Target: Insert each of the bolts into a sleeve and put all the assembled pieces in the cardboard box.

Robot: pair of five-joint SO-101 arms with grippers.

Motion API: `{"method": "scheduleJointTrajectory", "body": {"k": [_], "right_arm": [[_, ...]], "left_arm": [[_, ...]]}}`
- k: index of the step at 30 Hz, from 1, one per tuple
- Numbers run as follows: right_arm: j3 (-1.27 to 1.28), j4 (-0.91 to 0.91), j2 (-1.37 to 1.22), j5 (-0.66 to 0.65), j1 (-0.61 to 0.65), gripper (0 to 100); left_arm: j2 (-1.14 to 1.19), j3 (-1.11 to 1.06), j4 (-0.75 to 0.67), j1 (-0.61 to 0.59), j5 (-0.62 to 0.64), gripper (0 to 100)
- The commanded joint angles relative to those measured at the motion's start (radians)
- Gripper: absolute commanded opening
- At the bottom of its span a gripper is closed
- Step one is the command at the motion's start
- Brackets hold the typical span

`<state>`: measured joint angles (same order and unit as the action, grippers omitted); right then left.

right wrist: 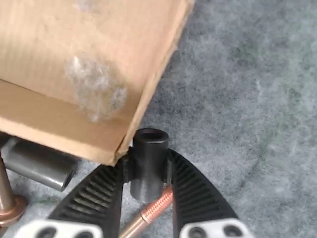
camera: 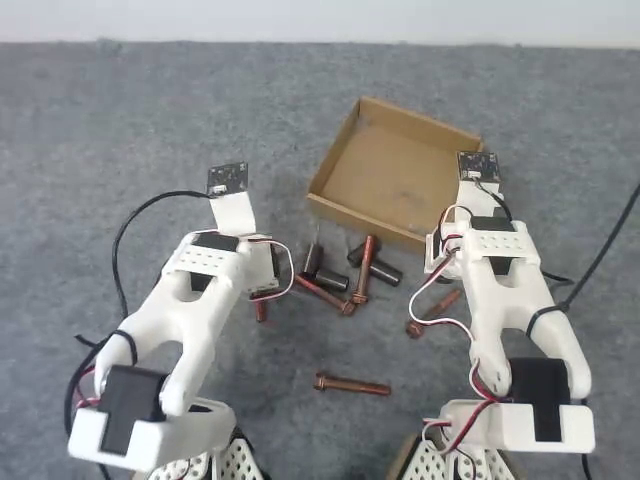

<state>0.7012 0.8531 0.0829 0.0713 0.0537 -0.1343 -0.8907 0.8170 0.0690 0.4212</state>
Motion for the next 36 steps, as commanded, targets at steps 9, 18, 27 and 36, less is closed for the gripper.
{"method": "scheduleJointTrajectory", "body": {"k": [9,18,27,36], "right_arm": [[-0.031,-0.007,0.010,-0.014,-0.008,0.7],[-0.031,-0.007,0.010,-0.014,-0.007,0.7],[-0.029,-0.007,0.010,-0.014,-0.007,0.7],[-0.029,-0.005,0.010,-0.014,-0.007,0.7]], "left_arm": [[0.008,0.054,0.034,-0.017,0.074,13],[0.184,0.197,0.107,-0.017,0.081,11],[0.249,0.262,0.147,-0.015,0.077,1],[0.123,0.185,0.124,-0.026,0.069,1]]}}
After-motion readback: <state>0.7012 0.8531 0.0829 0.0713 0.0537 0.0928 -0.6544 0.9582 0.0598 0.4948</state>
